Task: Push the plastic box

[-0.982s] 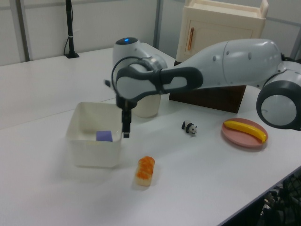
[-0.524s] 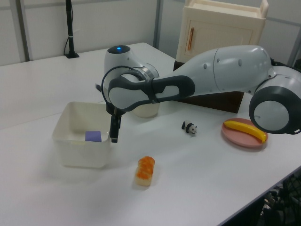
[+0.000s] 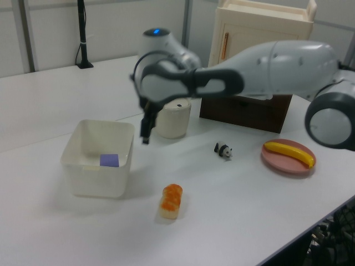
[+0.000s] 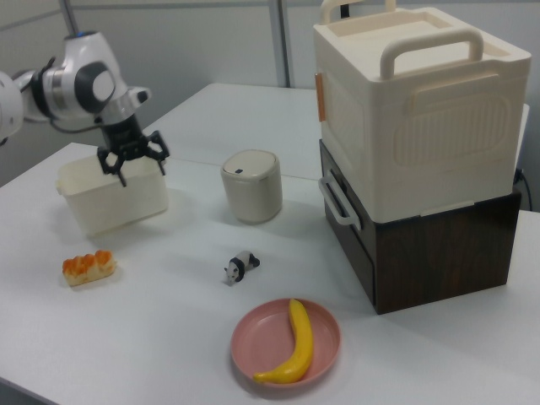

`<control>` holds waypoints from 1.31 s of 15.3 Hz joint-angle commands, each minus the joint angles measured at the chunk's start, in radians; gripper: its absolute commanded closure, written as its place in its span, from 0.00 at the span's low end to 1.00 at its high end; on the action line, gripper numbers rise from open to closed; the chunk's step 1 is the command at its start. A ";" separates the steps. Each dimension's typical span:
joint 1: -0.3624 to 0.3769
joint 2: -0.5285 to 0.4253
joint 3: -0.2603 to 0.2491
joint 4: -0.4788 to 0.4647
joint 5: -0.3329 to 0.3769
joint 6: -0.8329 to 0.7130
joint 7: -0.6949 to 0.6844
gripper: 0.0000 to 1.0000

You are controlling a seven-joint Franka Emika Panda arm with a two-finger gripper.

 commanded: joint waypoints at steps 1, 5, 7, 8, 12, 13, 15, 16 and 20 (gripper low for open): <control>-0.166 -0.129 0.068 -0.028 0.011 -0.168 0.246 0.00; -0.270 -0.204 0.076 -0.030 0.014 -0.286 0.457 0.00; -0.303 -0.216 0.070 -0.028 0.016 -0.286 0.498 0.00; -0.313 -0.215 0.063 -0.028 0.016 -0.283 0.498 0.00; -0.382 -0.219 0.060 -0.028 0.056 -0.282 0.498 0.00; -0.389 -0.221 0.060 -0.027 0.067 -0.282 0.498 0.00; -0.405 -0.229 0.060 -0.013 0.073 -0.286 0.500 0.00; -0.405 -0.233 0.060 -0.014 0.076 -0.285 0.502 0.00; -0.412 -0.235 0.058 -0.013 0.077 -0.280 0.502 0.00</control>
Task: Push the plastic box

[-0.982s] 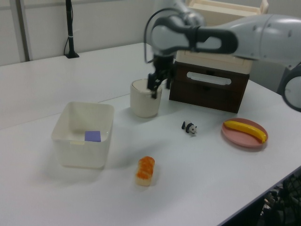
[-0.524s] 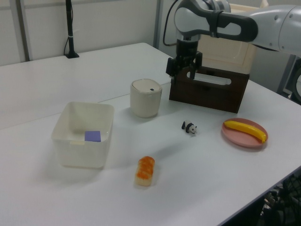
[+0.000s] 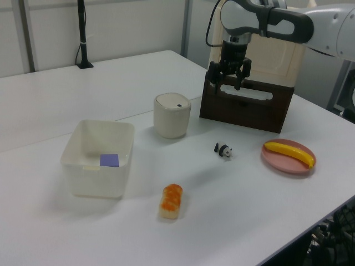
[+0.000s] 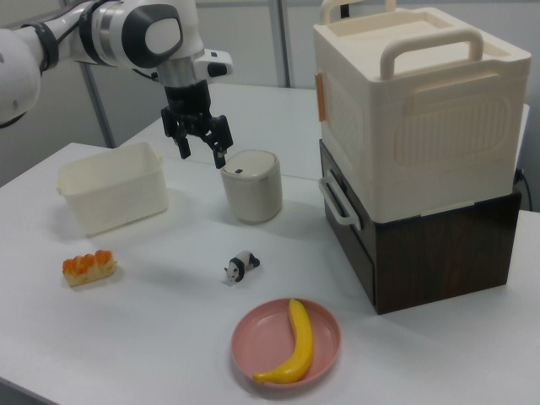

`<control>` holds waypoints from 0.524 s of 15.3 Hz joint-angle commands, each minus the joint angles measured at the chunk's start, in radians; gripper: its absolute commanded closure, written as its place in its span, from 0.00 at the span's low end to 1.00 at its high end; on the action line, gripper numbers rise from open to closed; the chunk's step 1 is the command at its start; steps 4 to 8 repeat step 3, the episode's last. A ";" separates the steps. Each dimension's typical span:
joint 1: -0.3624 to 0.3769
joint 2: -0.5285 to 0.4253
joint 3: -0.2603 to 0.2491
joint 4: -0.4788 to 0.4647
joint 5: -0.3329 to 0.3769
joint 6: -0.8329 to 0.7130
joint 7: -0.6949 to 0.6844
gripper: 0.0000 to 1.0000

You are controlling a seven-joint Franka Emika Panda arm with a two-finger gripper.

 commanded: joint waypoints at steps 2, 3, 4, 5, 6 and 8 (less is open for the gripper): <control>0.000 -0.025 0.004 -0.017 0.015 -0.006 0.026 0.00; 0.000 -0.025 0.006 -0.017 0.015 -0.006 0.026 0.00; 0.000 -0.025 0.006 -0.017 0.015 -0.006 0.026 0.00; 0.000 -0.025 0.006 -0.017 0.015 -0.006 0.026 0.00; 0.000 -0.025 0.006 -0.017 0.015 -0.006 0.026 0.00; 0.000 -0.025 0.006 -0.017 0.015 -0.006 0.026 0.00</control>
